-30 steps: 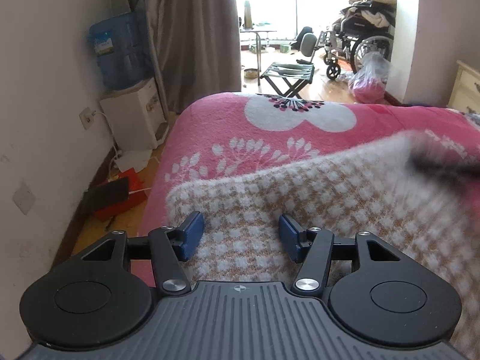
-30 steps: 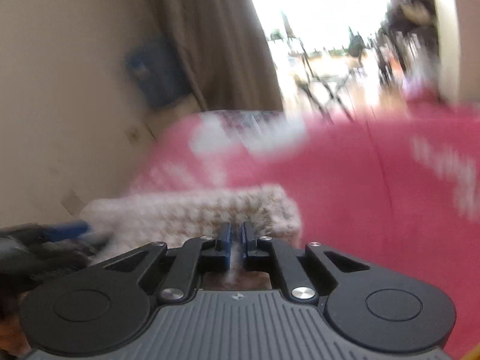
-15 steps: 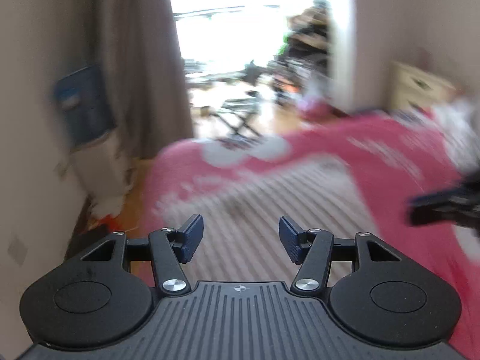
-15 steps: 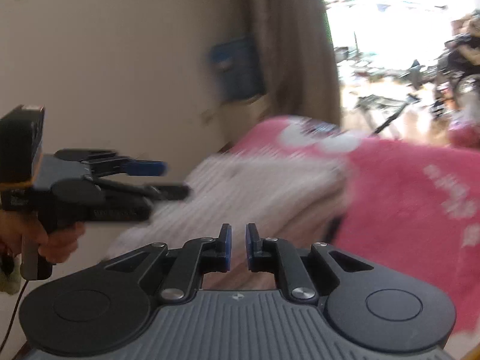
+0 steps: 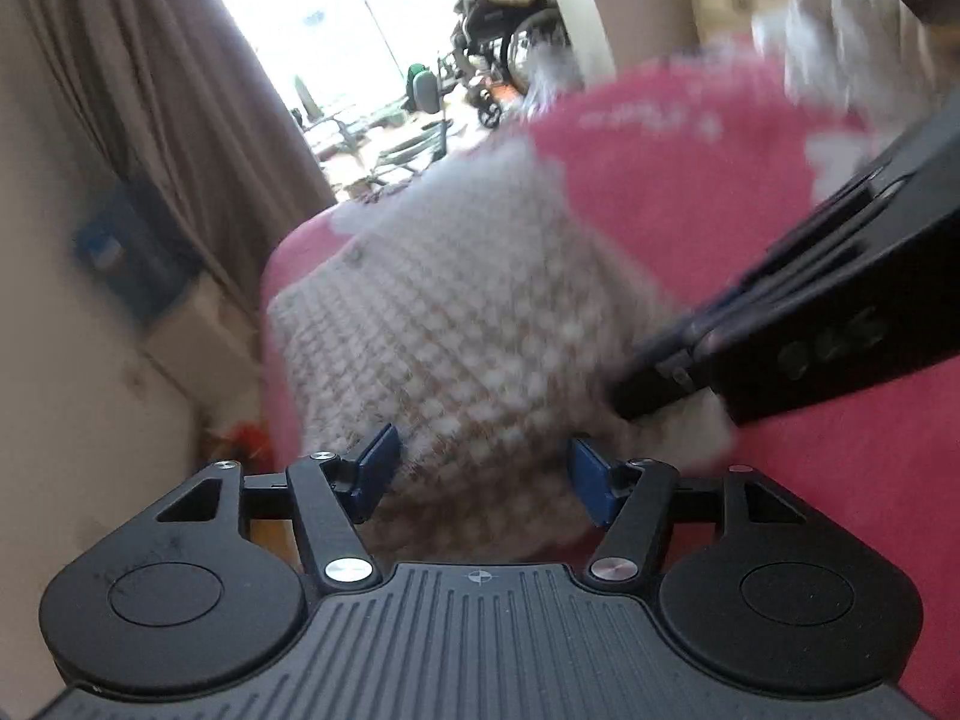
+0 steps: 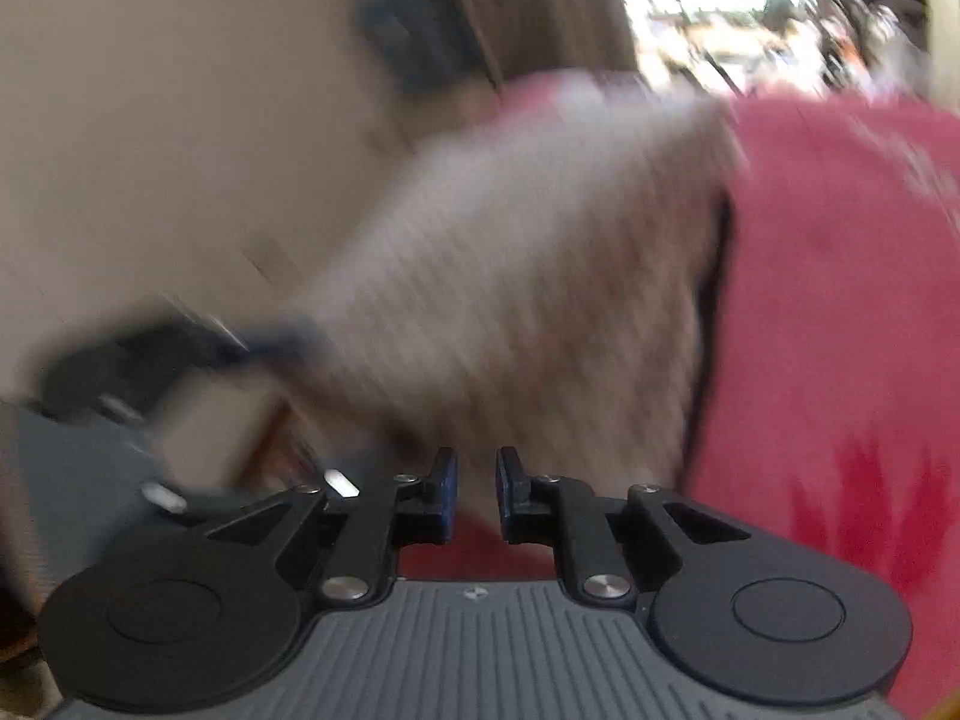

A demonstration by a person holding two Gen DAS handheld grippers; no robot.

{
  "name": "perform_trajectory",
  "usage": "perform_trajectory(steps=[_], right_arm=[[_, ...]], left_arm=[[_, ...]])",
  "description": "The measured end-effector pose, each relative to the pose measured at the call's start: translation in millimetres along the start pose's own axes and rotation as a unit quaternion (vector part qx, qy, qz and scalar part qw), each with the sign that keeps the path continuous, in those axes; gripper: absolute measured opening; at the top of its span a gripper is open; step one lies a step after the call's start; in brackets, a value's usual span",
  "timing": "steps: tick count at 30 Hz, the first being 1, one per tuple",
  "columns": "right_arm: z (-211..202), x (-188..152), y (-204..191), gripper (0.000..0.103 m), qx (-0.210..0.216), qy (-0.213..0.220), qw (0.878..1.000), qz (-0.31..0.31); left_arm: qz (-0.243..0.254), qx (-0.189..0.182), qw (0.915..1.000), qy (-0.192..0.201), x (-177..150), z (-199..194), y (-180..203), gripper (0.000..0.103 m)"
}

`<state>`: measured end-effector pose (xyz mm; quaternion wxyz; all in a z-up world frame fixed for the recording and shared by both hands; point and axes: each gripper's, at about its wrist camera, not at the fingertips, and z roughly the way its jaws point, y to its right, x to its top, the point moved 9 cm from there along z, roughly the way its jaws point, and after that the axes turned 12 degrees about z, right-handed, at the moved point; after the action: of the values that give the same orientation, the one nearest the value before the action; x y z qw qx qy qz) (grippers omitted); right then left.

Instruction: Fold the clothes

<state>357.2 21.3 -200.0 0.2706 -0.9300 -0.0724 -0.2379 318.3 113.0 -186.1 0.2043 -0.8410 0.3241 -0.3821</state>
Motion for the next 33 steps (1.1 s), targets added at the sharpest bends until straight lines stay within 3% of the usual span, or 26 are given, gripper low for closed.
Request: perform_trajectory(steps=[1,3,6,10,14,16,22,26,29,33], right_arm=[[-6.2,-6.4,1.4,0.017,0.002,0.0,1.0,0.008],[-32.5,-15.8,-0.3,0.021,0.032,0.011,0.999,0.032],[-67.5,-32.4,-0.5,0.038,0.011,0.03,0.999,0.041],[-92.5,-47.8,0.9,0.04,-0.015,0.038,0.998,0.04],[-121.2,-65.7,-5.6,0.057,-0.038,0.058,0.997,0.023],[-133.2,-72.5,-9.8,0.059,-0.045,0.068,0.997,0.015],[-165.0,-85.3,-13.2,0.077,-0.061,0.099,0.993,0.012],[-171.2,-91.1,-15.4,0.085,-0.061,0.098,0.993,0.015],[-173.7,-93.7,-21.7,0.096,-0.057,0.1,0.993,0.009],[-178.8,-96.3,-31.8,0.1,-0.052,0.108,0.993,-0.002]], left_arm=[[0.007,0.008,0.9999,0.0,2.0,-5.6,-0.5,0.063],[-0.024,-0.002,0.9997,0.01,7.7,-24.2,-9.3,0.063],[-0.067,0.009,0.9976,0.015,8.9,-59.0,-21.7,0.063],[-0.107,0.019,0.994,0.014,9.0,-107.0,-14.6,0.069],[-0.156,0.016,0.9876,0.008,8.5,-146.4,-4.8,0.075],[-0.188,0.013,0.9821,0.004,7.1,-160.0,-2.7,0.081],[-0.253,0.0,0.9674,-0.003,5.2,-190.7,2.7,0.096],[-0.265,0.013,0.9641,-0.004,3.4,-202.6,2.9,0.1],[-0.291,-0.001,0.9567,-0.01,-1.7,-209.1,3.7,0.101],[-0.312,-0.011,0.95,-0.011,-6.2,-214.4,3.6,0.103]])
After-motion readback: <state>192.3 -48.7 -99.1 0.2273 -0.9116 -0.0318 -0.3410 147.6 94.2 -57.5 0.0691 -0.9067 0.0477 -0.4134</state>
